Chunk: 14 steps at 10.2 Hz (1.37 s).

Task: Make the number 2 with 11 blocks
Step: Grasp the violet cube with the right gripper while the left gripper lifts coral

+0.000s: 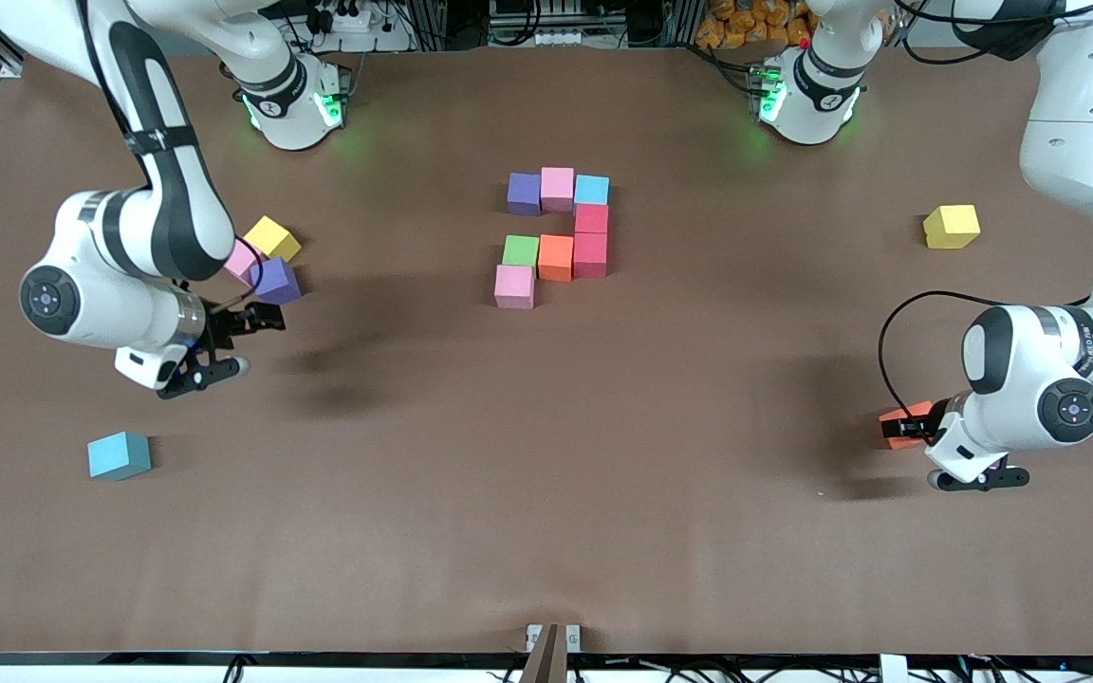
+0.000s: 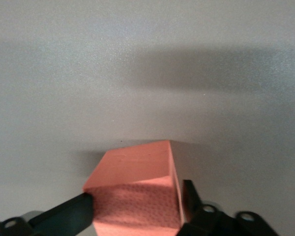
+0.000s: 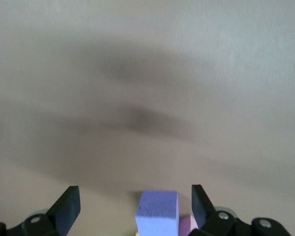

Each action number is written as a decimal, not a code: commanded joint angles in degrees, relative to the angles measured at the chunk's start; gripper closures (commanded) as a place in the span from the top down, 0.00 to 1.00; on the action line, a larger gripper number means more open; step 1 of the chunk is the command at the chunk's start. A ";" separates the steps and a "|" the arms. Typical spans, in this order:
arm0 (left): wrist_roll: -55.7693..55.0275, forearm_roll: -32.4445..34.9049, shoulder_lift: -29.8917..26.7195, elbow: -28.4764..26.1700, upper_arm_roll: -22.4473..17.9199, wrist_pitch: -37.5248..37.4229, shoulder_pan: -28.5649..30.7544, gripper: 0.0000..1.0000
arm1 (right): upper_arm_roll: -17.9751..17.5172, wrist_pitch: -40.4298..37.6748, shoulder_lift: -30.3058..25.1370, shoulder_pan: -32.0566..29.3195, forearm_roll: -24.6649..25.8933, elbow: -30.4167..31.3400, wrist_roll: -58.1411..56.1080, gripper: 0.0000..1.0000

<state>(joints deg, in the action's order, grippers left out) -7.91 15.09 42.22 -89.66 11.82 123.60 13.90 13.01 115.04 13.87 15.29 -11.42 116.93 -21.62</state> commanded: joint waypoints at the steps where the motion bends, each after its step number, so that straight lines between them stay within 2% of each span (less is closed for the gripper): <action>1: -0.62 1.35 0.76 0.63 -0.31 0.42 -0.80 0.65 | -5.10 3.07 -4.81 -5.10 2.19 8.02 -0.17 1.00; 2: -0.79 1.43 0.76 0.63 -0.31 0.42 -0.89 0.63 | -5.36 5.35 -5.08 -5.80 2.27 10.66 -0.17 1.00; 3: -0.88 1.44 0.76 0.63 -0.31 0.42 -0.89 0.56 | -6.76 6.94 -4.82 -7.19 2.36 12.60 -0.09 1.00; 4: -0.97 1.44 0.76 0.63 -0.31 0.42 -1.33 0.56 | -7.73 8.69 -4.73 -8.08 2.36 14.36 -0.09 1.00; 5: -1.06 1.26 0.76 0.63 -0.31 0.33 -1.51 0.60 | -7.83 9.58 -4.56 -8.09 2.36 15.59 -0.09 1.00; 6: -1.06 0.91 0.67 0.89 -0.31 -0.19 -1.51 0.70 | -7.74 10.55 -4.38 -8.09 2.36 16.65 -0.17 1.00; 7: -1.06 0.91 0.58 0.80 -0.31 -0.28 -1.51 0.75 | -7.74 11.17 -4.38 -8.00 2.36 17.79 -0.43 1.00; 9: -1.14 0.65 0.41 0.98 -0.22 -1.16 -1.51 0.99 | -7.74 15.36 -4.12 -8.09 2.45 20.51 -3.93 1.00; 11: -1.84 0.64 0.14 1.33 -0.22 -2.39 -1.95 1.00 | -7.74 19.33 -3.24 -8.09 2.54 22.98 -5.88 1.00; 14: -2.38 0.56 -0.03 1.68 -0.22 -3.10 -1.86 1.00 | -7.65 20.75 -2.54 -8.26 2.63 24.13 -6.50 1.00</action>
<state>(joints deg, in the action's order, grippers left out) -9.22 15.11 42.22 -88.59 11.82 121.92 12.28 6.61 134.76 11.80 8.90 -9.94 139.86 -27.19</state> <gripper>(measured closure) 0.000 0.000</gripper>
